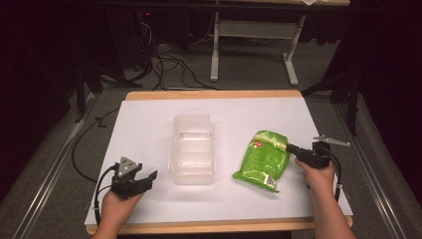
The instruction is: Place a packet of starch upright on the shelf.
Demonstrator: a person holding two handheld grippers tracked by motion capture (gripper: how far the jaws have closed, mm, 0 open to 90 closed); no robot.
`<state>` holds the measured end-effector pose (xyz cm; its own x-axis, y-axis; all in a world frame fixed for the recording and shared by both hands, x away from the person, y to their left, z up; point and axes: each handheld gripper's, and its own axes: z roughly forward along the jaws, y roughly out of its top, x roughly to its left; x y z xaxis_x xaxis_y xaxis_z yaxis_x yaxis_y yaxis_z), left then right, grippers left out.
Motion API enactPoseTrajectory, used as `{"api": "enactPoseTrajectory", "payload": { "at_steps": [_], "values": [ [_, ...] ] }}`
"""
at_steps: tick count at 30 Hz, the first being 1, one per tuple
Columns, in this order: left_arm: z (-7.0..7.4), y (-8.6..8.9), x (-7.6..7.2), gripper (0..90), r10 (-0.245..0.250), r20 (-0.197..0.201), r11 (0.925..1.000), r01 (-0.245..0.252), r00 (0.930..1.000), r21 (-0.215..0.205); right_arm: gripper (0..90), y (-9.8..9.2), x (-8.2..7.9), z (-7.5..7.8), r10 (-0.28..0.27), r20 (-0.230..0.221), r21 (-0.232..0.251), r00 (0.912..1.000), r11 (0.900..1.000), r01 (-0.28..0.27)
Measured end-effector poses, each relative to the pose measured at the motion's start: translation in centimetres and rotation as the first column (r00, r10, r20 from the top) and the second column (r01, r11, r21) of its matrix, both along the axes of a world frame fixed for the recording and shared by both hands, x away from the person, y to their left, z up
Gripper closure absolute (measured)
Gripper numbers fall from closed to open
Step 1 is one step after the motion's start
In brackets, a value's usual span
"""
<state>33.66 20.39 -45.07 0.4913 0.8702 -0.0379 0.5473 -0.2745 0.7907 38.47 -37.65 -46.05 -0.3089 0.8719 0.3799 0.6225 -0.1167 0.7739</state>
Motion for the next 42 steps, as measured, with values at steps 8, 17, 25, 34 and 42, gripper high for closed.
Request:
{"api": "enactPoseTrajectory", "payload": {
  "at_steps": [8,17,25,34,42],
  "values": [
    [-0.1,-0.1,0.0,36.9,-0.004,0.0,1.0,0.004,1.0,0.004,87.5,0.1,-0.8,1.5,0.022,0.079,0.016,0.9967,1.0,-0.023],
    [0.0,-0.1,0.0,36.9,-0.007,0.001,1.0,0.007,1.0,0.007,88.6,1.5,-1.9,4.3,0.048,0.191,0.02,0.9804,0.998,-0.053],
    [0.1,0.0,0.0,36.9,-0.007,0.008,1.0,0.007,0.9999,0.003,89.3,3.2,-3.2,8.0,0.038,0.351,0.0,0.9356,0.999,-0.04],
    [0.1,0.0,-0.1,36.8,-0.011,0.011,0.9999,0.011,0.9999,0.008,89.5,4.6,-4.3,10.7,0.003,0.489,-0.059,0.8723,0.998,0.029],
    [0.1,0.0,-0.1,36.9,-0.013,0.012,0.9999,0.012,0.9998,0.005,88.3,4.9,-4.9,10.1,0.016,0.499,-0.096,0.8664,0.995,0.036]
  ]
}}
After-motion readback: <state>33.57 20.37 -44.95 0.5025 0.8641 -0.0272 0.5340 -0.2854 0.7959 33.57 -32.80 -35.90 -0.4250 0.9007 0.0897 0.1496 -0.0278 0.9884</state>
